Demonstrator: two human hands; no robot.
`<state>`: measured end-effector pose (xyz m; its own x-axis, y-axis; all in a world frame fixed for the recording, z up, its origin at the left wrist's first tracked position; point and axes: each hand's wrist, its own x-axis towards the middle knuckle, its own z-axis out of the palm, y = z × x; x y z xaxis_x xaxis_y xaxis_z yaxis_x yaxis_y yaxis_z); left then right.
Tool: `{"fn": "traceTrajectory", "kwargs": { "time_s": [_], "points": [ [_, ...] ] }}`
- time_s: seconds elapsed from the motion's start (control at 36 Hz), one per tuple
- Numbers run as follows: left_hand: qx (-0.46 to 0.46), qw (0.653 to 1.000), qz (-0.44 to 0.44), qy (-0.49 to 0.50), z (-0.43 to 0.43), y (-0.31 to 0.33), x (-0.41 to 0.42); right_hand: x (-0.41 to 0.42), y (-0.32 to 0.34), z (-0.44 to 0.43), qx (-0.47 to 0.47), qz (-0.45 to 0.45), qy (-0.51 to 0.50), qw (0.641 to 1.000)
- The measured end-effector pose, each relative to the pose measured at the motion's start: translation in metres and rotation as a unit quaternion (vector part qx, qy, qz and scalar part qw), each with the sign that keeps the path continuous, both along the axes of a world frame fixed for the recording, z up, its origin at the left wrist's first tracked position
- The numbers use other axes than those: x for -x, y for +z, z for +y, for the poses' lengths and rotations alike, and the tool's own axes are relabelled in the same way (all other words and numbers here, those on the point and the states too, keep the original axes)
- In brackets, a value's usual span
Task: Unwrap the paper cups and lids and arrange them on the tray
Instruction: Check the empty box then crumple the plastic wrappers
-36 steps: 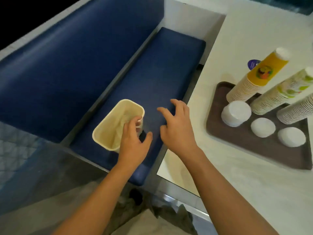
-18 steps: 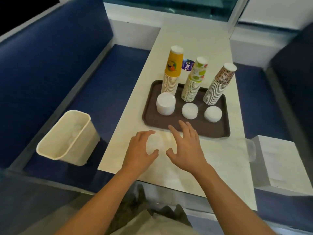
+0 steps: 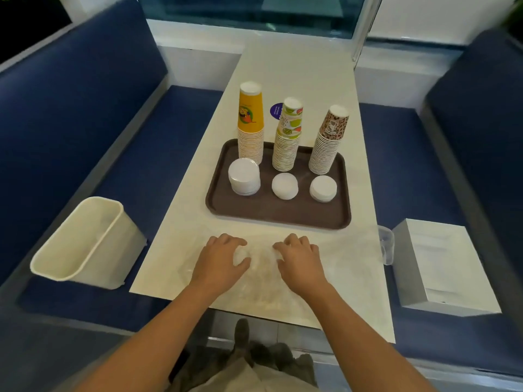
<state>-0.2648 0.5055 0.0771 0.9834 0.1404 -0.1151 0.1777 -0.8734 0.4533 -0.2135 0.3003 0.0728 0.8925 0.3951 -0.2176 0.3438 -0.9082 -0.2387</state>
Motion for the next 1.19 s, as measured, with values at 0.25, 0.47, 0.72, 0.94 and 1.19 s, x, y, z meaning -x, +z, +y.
{"fn": "traceTrajectory", "kwargs": {
  "time_s": [0.25,0.47,0.72,0.94,1.19],
  "points": [
    [0.024,0.999,0.022,-0.043,-0.008,0.01,0.001,-0.012,-0.008,0.0,-0.14,-0.09,-0.069,0.984],
    [0.085,0.996,-0.005,-0.041,-0.031,0.024,-0.019,-0.007,0.025,0.011,-0.331,-0.077,-0.062,0.938],
    [0.339,0.934,-0.101,0.056,-0.038,0.034,-0.033,-0.003,0.049,0.005,-0.376,-0.07,-0.016,0.924],
    [0.405,0.891,-0.121,0.167,-0.018,0.048,-0.045,0.026,0.028,-0.038,-0.247,-0.192,-0.002,0.95],
    [0.431,0.886,-0.095,0.145,-0.004,0.057,-0.044,0.033,-0.013,-0.057,-0.018,-0.027,0.054,0.998]
  ]
}}
